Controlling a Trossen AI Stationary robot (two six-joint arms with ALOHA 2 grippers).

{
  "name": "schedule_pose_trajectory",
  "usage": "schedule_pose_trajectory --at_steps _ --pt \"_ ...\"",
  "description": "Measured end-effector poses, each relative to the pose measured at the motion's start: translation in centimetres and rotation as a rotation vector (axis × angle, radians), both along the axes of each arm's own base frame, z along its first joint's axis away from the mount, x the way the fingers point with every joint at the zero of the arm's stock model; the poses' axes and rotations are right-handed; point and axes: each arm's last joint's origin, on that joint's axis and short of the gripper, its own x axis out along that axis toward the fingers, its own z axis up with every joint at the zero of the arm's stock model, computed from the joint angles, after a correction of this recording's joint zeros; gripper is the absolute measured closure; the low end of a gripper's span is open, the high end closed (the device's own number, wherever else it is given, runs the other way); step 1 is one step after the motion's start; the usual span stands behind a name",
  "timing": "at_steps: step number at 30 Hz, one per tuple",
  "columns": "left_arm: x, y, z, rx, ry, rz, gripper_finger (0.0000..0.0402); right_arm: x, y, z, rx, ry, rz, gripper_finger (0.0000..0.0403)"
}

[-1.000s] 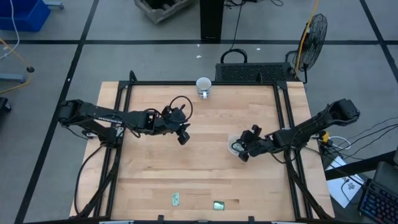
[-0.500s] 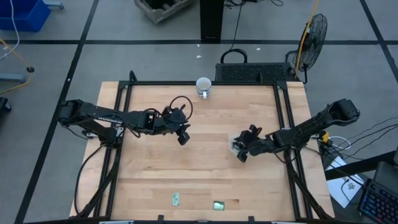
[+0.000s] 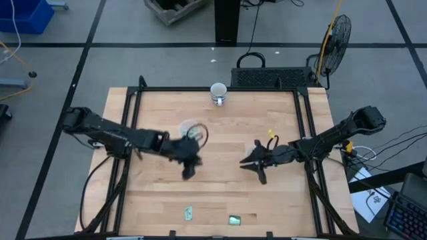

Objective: Pick and place Stevia / Truvia into bins
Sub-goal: Put the light green stevia packet into the left transparent container

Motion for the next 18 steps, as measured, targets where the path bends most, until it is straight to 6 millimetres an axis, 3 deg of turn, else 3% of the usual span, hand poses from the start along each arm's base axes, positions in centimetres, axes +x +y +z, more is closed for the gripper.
schedule_pose_trajectory --at_steps 5,10,18 --pt "-1.3 -5.4 -0.4 -0.103 0.025 -0.083 0.03 0.0 0.1 0.0 -0.002 0.002 0.041 0.0316" --pt "-2.1 -10.4 -2.2 -0.181 0.045 -0.068 0.03 0.1 0.1 0.2 -0.111 -0.033 0.074 0.0317" --pt "-2.4 -13.7 -7.5 -0.26 0.252 0.085 0.03 0.1 0.1 0.2 -0.204 -0.05 0.106 0.0316"
